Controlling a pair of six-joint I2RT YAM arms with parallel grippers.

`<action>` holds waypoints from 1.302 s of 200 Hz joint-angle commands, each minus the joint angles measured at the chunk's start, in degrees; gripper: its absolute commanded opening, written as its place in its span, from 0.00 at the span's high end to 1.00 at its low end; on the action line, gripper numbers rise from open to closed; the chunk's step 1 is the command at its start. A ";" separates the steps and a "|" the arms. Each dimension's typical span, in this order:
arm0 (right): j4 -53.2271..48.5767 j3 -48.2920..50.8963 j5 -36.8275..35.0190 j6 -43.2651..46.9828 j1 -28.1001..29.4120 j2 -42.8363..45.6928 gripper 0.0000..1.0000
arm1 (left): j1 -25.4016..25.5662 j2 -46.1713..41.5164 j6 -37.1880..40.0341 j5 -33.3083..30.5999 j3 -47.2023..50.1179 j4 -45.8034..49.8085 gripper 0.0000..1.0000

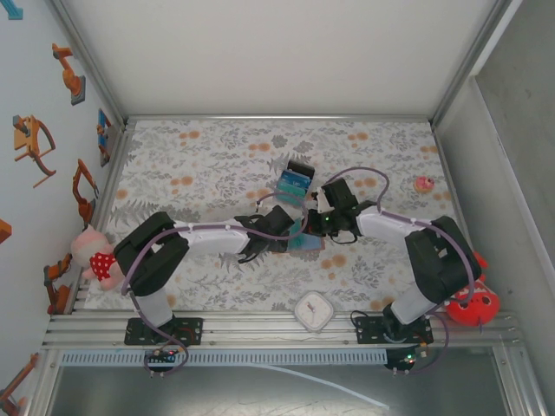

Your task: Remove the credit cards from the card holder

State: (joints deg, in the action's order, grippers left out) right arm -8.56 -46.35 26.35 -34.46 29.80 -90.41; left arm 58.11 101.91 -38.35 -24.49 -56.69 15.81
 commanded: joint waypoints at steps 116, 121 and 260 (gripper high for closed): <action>2.49 1.14 2.52 0.02 -0.25 -1.83 1.00 | -0.53 0.73 -1.74 1.20 1.21 1.51 0.03; 1.46 0.88 1.77 0.56 -0.23 -1.33 1.00 | -0.62 0.50 -1.87 1.25 1.52 1.33 0.03; -17.46 -19.58 -10.92 29.72 -0.31 2.03 1.00 | -4.11 -8.96 6.55 -1.65 7.76 -2.84 0.03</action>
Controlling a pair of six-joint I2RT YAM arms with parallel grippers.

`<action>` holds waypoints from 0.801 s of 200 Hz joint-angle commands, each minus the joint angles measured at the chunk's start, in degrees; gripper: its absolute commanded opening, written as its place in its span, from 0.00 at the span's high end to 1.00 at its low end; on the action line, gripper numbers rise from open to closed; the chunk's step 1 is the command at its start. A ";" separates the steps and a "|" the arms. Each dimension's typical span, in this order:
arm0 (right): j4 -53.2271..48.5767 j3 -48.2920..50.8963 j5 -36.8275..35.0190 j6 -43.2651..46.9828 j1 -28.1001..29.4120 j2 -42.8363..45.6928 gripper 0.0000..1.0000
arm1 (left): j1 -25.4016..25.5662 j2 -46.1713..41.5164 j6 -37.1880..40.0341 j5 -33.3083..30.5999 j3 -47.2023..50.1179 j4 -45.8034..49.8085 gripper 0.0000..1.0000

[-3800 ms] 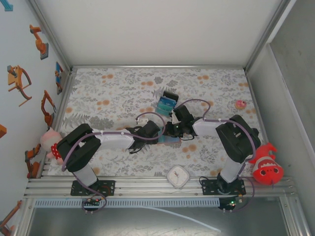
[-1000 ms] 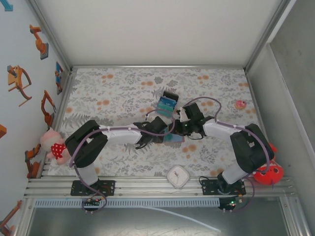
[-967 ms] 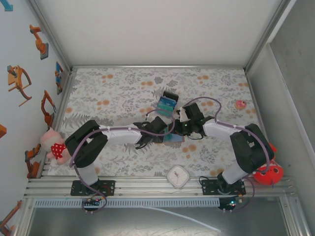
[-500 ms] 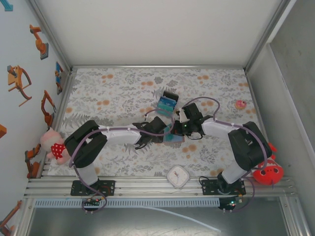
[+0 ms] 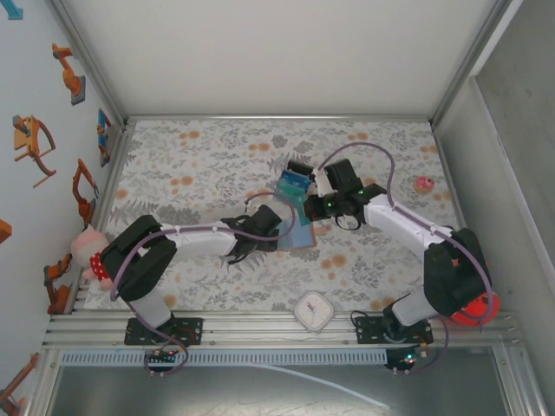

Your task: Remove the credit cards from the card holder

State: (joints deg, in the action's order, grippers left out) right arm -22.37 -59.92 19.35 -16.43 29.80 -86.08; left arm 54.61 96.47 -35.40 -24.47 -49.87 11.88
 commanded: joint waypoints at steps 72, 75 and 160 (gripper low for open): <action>-4.72 -21.82 -6.02 31.22 -0.79 -15.53 1.00 | -1.08 -16.61 1.27 -1.96 6.18 0.46 0.03; -4.85 -22.34 -5.78 31.80 -0.80 -16.10 1.00 | -1.14 -17.17 1.02 -2.09 6.45 0.57 0.03; -9.54 -28.74 -0.76 37.82 -2.63 -23.49 1.00 | -1.26 -29.81 -2.70 -6.14 11.18 4.40 0.03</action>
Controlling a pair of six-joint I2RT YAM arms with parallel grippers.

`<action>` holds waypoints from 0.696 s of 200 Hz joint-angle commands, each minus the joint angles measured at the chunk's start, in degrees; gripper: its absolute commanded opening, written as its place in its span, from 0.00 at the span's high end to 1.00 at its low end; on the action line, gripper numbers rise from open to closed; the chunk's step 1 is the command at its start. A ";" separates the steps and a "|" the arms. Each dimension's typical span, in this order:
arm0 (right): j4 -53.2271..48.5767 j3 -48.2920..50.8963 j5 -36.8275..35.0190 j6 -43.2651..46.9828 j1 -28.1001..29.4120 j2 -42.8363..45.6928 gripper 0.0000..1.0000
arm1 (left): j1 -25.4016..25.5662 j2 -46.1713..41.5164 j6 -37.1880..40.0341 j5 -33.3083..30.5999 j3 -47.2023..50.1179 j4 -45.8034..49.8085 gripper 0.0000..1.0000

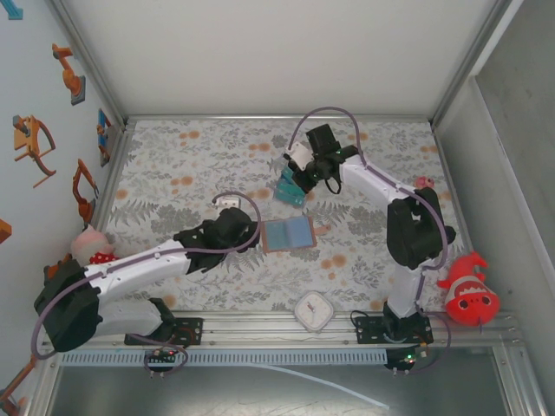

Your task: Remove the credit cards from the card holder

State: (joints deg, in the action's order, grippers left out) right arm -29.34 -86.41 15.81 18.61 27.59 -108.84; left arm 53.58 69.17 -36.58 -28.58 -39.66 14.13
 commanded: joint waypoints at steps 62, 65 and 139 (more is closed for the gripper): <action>-5.70 -4.04 2.54 4.54 -0.52 -4.79 1.00 | -0.66 -6.19 -1.98 -3.45 1.54 3.86 0.03; -5.87 -4.13 2.52 4.59 -0.52 -5.01 1.00 | -0.67 -6.30 -2.00 -3.42 1.57 3.93 0.03; -10.00 -7.67 2.04 4.98 -0.60 -8.67 0.91 | -0.85 -9.24 -2.29 -5.57 2.13 5.57 0.03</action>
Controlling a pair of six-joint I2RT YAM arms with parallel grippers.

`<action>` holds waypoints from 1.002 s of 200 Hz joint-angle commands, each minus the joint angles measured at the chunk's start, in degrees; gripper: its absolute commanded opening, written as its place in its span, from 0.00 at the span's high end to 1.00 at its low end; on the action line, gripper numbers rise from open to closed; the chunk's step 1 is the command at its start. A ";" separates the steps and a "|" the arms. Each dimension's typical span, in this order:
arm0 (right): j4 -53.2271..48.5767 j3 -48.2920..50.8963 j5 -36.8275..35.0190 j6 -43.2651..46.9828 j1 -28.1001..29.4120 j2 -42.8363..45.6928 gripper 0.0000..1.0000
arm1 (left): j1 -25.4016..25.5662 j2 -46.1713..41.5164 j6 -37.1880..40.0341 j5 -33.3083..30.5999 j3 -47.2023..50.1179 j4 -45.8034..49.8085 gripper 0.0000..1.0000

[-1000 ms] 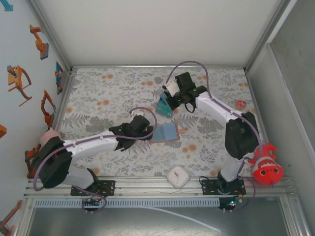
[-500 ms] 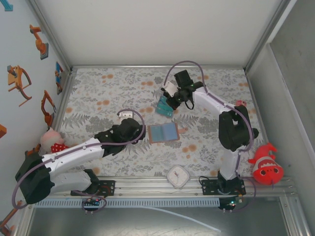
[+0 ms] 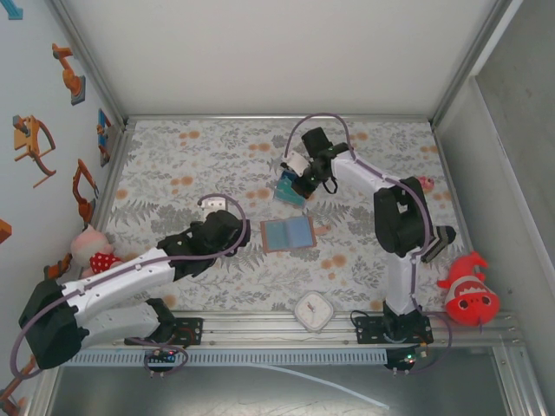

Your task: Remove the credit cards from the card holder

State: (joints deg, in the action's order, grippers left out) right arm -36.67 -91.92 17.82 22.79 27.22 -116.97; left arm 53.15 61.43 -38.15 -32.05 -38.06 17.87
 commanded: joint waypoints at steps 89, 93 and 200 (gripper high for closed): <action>-0.26 0.67 -3.46 -10.60 0.26 7.53 0.73 | -0.50 -4.93 -4.80 -7.12 1.52 2.57 0.03; 0.14 1.37 -4.20 -12.06 0.48 8.49 0.73 | -0.56 -5.16 -5.33 -7.57 1.66 2.61 0.03; 5.15 23.47 -18.32 -37.37 17.59 23.82 0.57 | -1.11 -15.80 -20.46 -19.13 6.95 11.90 0.03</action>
State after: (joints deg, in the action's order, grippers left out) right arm -33.39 -71.55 1.98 -7.16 41.85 -94.08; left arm 52.40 48.23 -53.54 -47.24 -32.84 25.82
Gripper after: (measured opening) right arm 0.420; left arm 0.968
